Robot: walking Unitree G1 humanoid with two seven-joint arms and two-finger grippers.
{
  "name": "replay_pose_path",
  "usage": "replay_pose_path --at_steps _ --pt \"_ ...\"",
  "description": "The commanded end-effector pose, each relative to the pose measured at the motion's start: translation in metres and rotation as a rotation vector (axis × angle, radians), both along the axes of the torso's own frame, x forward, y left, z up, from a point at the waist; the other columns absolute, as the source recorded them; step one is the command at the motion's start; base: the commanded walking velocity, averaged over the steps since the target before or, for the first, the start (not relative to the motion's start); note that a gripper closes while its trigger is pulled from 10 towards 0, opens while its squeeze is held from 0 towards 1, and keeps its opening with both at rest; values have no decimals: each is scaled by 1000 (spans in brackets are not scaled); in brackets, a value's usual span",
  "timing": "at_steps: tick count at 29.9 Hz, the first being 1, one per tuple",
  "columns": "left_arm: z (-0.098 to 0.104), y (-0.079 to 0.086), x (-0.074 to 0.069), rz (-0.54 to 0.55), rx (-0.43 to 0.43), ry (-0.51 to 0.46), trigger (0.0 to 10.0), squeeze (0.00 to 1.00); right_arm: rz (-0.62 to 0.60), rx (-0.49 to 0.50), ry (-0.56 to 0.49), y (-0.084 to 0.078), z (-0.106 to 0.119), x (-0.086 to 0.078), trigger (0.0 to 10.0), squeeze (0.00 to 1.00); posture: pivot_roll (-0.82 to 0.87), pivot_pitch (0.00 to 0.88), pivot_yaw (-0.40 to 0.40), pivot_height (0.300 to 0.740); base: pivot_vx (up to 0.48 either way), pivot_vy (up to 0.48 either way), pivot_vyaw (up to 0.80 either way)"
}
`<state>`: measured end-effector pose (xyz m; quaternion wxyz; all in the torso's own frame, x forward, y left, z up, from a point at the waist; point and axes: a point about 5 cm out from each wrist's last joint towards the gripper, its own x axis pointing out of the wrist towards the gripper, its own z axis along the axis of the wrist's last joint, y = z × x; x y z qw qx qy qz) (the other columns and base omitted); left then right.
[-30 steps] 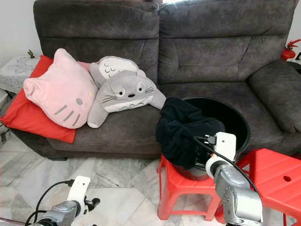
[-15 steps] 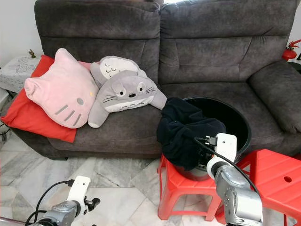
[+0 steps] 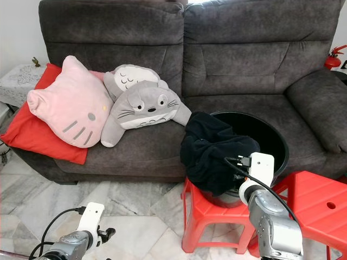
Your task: Hang hanger
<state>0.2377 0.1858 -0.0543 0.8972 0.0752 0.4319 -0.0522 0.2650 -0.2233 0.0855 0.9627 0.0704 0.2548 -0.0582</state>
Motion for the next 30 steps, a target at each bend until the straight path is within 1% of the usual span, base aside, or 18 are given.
replay_pose_path --at_steps 1,24,27,30 --pt "-1 3 -2 -12 14 19 10000 0 11 -6 -19 1 4 4 0 0 -159 0 38 740 0 0 0" --pt "-1 3 -2 -12 14 20 10000 0 42 -11 -82 9 13 9 0 0 -159 0 38 740 0 0 0" --pt "-1 3 -2 -13 14 20 10000 0 50 -12 -147 11 26 13 0 0 -157 0 38 740 0 0 0" --pt "-1 3 -2 -12 14 20 10000 0 51 -17 -183 11 32 16 0 0 -157 0 38 740 0 0 0"
